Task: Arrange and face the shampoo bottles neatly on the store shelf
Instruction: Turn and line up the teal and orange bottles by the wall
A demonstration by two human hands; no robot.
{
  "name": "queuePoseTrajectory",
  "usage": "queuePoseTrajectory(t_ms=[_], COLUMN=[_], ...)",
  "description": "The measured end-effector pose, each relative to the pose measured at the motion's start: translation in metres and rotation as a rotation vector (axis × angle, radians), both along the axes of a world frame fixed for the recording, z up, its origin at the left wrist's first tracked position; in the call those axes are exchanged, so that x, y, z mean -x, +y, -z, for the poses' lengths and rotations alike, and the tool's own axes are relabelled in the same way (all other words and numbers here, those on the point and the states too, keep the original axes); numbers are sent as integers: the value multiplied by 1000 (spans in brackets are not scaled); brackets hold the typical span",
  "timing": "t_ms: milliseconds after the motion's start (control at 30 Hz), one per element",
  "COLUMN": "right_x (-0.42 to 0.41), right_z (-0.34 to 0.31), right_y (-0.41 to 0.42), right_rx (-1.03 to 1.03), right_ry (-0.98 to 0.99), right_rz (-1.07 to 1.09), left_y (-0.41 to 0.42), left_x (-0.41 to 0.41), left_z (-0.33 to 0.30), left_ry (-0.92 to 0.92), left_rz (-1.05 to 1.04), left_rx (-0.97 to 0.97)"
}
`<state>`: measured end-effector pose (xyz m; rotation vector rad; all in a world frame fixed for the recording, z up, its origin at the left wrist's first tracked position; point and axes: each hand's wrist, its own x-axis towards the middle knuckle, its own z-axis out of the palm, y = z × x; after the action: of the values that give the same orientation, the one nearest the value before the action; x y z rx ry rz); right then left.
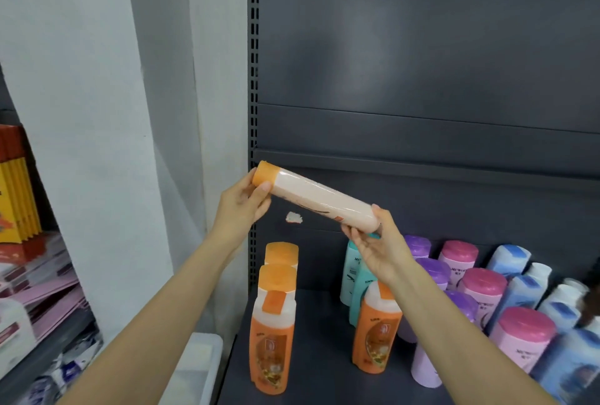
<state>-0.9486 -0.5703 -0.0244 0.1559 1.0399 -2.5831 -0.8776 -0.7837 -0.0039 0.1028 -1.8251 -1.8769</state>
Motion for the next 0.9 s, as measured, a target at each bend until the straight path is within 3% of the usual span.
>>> queuePoseTrajectory(t_ms=[67,300,500,800,900], right_x=[-4,-8,-12,-9,-7], right_z=[-5,-8,-12,-12,-12], right_y=[2,14,22,21,18], right_rx=[-46,-127,-136,-178,-266], right_ry=[54,291,498,459,359], right_rz=[27,-48,-93,-35,0], left_y=[-1,-7,-14,-19,-18], left_x=[-1,-4,-13,-16,-19], left_z=[0,8,12,18,13], left_ry=[-20,-49,2,64,59], left_rz=[81,62,142,137,77], left_rx=[-68,-150,-38,-99,-3])
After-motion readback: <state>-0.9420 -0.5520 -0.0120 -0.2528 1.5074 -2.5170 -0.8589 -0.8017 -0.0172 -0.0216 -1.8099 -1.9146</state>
